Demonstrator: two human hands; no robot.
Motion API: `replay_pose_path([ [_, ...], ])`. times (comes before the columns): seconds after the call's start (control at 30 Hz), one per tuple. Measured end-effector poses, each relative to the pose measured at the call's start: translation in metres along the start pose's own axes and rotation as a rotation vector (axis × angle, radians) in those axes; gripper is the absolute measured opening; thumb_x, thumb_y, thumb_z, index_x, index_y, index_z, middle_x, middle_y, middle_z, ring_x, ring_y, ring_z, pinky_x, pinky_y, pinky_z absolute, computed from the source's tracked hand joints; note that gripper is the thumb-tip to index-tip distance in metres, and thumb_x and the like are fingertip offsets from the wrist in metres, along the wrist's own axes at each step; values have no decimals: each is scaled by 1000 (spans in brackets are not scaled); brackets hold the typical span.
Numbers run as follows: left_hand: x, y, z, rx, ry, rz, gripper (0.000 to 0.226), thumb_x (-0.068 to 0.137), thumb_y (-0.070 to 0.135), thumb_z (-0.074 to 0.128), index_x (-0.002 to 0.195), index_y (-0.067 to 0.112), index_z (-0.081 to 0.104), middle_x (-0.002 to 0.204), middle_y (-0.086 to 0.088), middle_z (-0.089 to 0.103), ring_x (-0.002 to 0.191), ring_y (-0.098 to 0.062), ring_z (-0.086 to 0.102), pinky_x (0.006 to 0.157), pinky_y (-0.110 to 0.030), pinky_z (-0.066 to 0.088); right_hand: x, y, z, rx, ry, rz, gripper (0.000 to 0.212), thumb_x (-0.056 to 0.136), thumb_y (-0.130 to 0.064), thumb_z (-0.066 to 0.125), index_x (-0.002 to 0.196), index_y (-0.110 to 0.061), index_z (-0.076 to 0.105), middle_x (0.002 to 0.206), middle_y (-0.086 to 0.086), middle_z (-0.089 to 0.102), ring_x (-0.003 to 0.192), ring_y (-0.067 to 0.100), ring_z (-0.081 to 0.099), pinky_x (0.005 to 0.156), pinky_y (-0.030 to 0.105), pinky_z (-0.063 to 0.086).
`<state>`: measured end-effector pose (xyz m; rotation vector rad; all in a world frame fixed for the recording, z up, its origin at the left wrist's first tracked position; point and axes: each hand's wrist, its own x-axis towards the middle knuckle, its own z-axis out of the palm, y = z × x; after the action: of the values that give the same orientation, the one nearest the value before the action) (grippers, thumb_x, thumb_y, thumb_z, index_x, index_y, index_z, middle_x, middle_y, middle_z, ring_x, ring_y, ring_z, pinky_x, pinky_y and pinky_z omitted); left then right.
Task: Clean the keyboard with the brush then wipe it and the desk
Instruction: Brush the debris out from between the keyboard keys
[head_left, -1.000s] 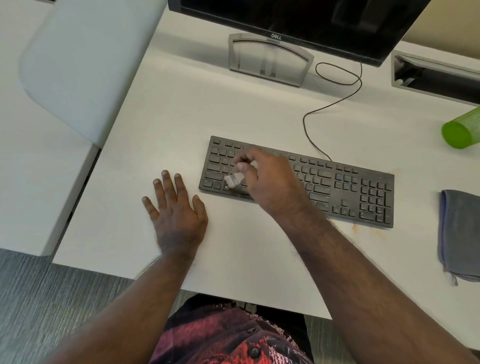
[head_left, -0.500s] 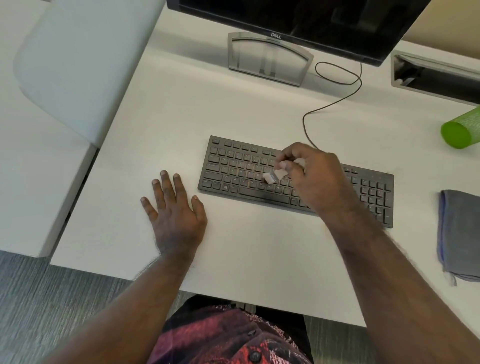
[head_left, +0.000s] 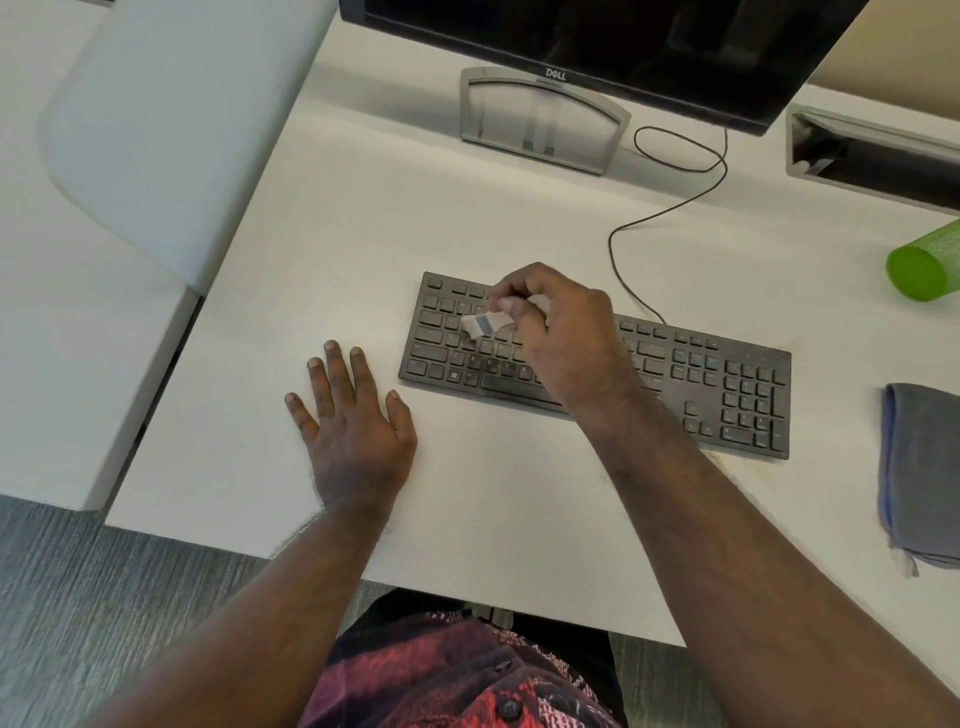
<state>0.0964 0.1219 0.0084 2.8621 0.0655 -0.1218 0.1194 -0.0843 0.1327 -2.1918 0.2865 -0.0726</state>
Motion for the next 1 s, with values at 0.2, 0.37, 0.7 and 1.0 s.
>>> replay_pose_path([
  [0.2,0,-1,0,-3,0,-2,72,98,41,25,163,13,16,172,-8,3,158,-27,1,126,-57,-2,2,10,2,-61,10,1,10,97,-22,59,96,-28,67,88,-14,71,73,8,67,61,33,58],
  [0.37,0,-1,0,2,-4,-1,72,98,41,26,163,12,16,172,-8,3,158,-27,1,126,-57,-2,0,11,-1,-10,68,-48,10,96,-19,60,100,-22,69,87,-13,71,72,2,63,60,23,53],
  [0.7,0,0,-1,-5,-2,2,72,98,41,25,163,12,17,172,-9,3,158,-28,1,125,-57,-2,4,18,-16,-17,110,-26,12,96,-18,60,100,-23,70,89,-13,72,72,4,64,59,21,52],
  [1.0,0,-1,0,10,-7,3,72,98,41,25,163,12,16,172,-8,2,158,-27,0,126,-56,-3,3,22,-25,-144,64,-15,11,96,-21,60,96,-29,68,87,-15,71,71,3,64,57,26,54],
])
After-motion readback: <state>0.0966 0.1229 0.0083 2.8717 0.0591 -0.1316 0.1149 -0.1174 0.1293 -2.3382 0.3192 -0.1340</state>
